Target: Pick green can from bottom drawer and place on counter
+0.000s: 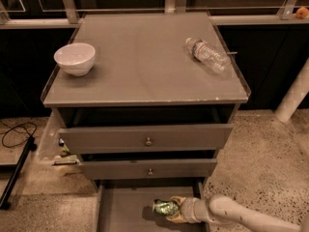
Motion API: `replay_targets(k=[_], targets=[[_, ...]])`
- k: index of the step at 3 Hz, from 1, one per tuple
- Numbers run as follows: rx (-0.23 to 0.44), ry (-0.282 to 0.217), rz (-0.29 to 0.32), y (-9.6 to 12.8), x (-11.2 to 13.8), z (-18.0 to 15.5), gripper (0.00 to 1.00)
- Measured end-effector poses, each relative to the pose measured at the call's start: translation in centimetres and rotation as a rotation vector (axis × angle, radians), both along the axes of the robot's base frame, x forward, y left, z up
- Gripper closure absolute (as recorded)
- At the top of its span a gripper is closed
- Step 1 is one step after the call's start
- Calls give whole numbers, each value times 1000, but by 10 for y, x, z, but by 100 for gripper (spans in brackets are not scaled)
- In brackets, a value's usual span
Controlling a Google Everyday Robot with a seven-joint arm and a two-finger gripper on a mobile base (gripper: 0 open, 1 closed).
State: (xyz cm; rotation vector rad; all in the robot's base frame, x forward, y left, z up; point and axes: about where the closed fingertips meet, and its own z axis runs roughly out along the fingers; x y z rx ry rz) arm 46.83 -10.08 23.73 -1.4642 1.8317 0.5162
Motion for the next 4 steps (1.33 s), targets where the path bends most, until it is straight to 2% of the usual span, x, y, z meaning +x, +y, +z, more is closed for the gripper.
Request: replay_targets(k=[1,2,3,4], targets=[[-9,-74,14,-35,-9,74,100],[-25,-121,32,-63,-24,155,100],[-55,-207,37,-82,-28,234,100],[-55,-208,37,-82,-28,234,100]])
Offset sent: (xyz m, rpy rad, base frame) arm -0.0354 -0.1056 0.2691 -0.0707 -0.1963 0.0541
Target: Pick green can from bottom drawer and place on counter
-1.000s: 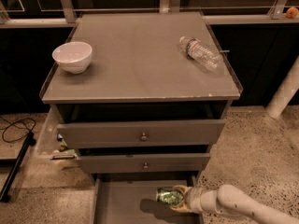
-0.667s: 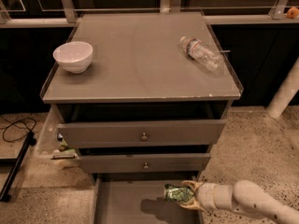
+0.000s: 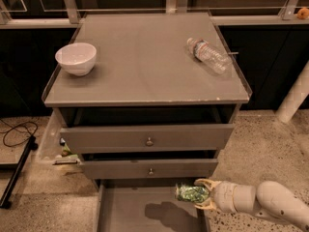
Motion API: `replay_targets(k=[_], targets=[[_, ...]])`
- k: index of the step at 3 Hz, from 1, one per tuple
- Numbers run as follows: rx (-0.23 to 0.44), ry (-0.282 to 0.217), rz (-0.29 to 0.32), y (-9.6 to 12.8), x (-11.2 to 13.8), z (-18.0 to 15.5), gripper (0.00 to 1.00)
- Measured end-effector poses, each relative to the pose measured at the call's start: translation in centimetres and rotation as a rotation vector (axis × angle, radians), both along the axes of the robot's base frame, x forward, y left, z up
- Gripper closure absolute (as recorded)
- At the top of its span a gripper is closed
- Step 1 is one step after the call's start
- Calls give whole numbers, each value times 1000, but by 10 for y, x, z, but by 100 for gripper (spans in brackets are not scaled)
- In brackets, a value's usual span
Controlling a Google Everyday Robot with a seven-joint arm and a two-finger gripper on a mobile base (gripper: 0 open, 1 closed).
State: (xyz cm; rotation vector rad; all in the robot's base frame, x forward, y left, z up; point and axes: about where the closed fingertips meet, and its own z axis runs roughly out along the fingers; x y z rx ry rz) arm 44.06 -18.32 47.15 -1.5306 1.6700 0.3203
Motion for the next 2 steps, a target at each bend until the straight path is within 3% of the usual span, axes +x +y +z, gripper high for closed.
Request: replay_targets(k=[1,2], targets=[[-18,-72,26,2,-11,37,100],[-43,-195,70,7,-27,110,100]])
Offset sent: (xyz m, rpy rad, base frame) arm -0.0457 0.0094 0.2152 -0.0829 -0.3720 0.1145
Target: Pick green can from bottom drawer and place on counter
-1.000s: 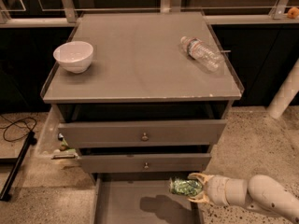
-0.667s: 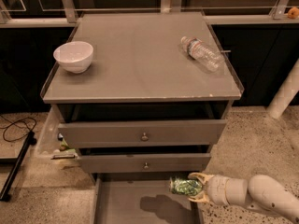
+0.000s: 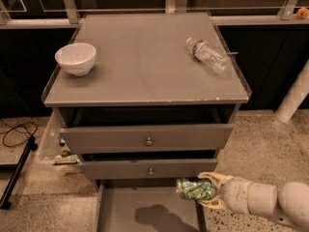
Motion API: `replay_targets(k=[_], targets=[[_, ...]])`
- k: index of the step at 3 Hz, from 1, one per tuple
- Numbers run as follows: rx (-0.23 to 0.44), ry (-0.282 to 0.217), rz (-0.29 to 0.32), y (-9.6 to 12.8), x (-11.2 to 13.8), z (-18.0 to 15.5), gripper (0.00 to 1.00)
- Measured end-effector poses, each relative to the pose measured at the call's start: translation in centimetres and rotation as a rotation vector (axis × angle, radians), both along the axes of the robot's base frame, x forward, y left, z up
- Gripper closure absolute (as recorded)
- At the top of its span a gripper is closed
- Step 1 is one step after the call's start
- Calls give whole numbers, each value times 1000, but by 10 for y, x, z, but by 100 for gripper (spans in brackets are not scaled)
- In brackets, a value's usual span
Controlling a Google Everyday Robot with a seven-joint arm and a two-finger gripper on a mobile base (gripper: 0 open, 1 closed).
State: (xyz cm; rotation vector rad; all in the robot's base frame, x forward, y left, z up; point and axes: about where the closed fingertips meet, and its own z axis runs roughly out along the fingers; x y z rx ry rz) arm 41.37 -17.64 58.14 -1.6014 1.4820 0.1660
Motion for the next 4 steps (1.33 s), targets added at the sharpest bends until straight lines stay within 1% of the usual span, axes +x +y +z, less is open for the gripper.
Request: replay_targets(k=[1,2,3,4], targets=[[-18,-105,44,7,-10,78,100],[-26,-146,75,17,-2,152,100],[10,-152,77,25,21,232,100],[65,-171,31,29,45,310,100]])
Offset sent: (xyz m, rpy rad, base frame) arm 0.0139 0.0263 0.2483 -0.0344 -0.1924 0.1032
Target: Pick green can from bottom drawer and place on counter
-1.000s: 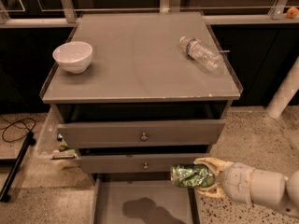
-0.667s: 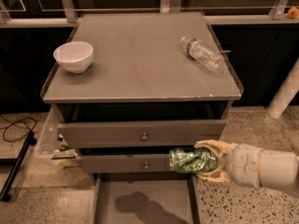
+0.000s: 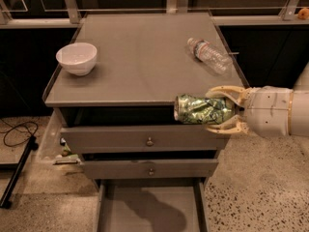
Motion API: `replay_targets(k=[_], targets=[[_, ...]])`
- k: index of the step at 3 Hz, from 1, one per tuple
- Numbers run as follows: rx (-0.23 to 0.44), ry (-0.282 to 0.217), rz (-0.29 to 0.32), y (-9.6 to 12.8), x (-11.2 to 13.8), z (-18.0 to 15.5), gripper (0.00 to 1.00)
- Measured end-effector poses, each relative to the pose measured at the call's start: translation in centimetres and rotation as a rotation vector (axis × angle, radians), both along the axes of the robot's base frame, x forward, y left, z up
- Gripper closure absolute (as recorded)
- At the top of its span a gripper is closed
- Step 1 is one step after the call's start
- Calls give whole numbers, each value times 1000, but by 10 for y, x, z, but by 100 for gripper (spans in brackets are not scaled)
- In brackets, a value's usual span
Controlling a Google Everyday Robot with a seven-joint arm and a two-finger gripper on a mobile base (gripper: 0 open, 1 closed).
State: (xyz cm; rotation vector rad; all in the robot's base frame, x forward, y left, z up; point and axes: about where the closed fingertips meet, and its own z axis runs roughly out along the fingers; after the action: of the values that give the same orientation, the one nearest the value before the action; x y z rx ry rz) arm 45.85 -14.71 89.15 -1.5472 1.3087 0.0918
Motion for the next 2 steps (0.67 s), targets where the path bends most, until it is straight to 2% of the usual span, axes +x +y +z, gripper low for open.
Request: replay_targets(k=[1,2], targets=[[0,0,0,0,0,0,100],[2,-9,1,4,21,5,100]])
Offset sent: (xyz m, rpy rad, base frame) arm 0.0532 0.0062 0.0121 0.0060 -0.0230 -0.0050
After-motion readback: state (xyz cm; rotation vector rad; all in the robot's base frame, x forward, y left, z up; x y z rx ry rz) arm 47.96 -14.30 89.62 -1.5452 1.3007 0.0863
